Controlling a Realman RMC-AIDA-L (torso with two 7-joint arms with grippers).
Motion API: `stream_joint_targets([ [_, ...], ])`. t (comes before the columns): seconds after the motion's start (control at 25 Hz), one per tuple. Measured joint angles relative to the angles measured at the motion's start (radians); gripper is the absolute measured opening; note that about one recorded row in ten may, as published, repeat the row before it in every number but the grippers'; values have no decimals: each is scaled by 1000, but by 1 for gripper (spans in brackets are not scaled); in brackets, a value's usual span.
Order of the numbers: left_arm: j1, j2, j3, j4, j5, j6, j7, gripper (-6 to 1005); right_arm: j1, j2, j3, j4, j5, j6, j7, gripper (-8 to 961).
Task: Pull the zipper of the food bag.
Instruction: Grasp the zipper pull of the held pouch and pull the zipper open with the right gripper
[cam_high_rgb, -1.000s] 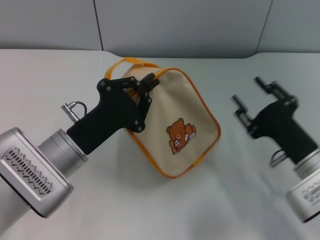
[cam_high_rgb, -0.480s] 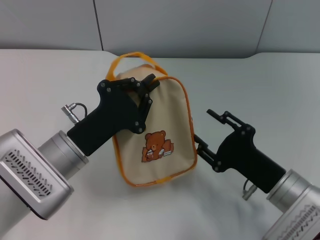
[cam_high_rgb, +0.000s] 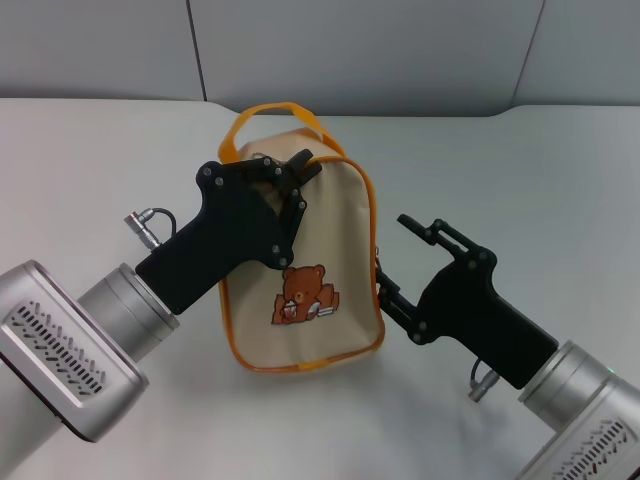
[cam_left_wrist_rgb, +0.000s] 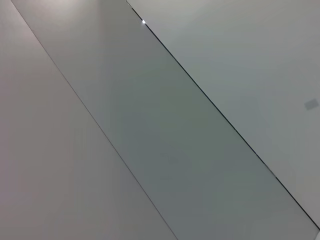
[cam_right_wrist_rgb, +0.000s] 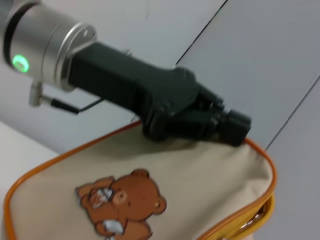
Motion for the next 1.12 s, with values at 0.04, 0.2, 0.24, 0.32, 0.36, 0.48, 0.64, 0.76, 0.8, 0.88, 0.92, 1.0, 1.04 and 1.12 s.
stream_joint_targets([
  [0.04, 0, 0, 0, -1, 0, 0, 0, 46, -2, 0, 2, 2, 0, -10, 0, 542],
  [0.2, 1, 0, 0, -8, 0, 0, 0, 46, -3, 0, 4, 5, 0, -22, 2, 520],
  [0.24, 2, 0, 0, -8, 0, 0, 0, 46, -2, 0, 3, 5, 0, -21, 1, 514],
  [0.32, 2, 0, 0, -8, 0, 0, 0, 46, 0, 0, 0, 5, 0, -14, 1, 503],
  [0.36, 2, 0, 0, -8, 0, 0, 0, 46, 1, 0, -5, 3, 0, -9, 0, 498],
  [0.48, 2, 0, 0, -8, 0, -1, 0, 47, 0, 0, -7, 1, 0, -8, 0, 456],
  [0.64, 2, 0, 0, -8, 0, -3, 0, 47, -1, 0, -9, 1, 0, -8, 0, 333],
  [0.76, 1, 0, 0, -8, 0, -5, 0, 47, -1, 0, -16, -1, -5, -7, 2, 241],
  [0.8, 1, 0, 0, -8, 0, -5, 0, 47, 0, 0, -17, -2, -6, -7, 3, 199],
  [0.88, 1, 0, 0, -8, 0, -6, 0, 47, 0, 0, -18, -2, -8, -7, 3, 116],
  [0.92, 0, 0, -1, -8, 0, -6, 0, 47, -4, 0, -18, -2, -8, -7, 3, 74],
  [1.0, -1, 0, -2, -8, 0, -6, 0, 47, -16, 0, -18, -2, -8, -7, 4, 25],
  [1.04, -1, 0, -3, -8, 0, -6, 0, 47, -28, 0, -18, -2, -9, -7, 4, 18],
  [1.12, -2, 0, -4, -8, 0, -6, 0, 47, -53, 0, -18, -3, -9, -7, 5, 5],
])
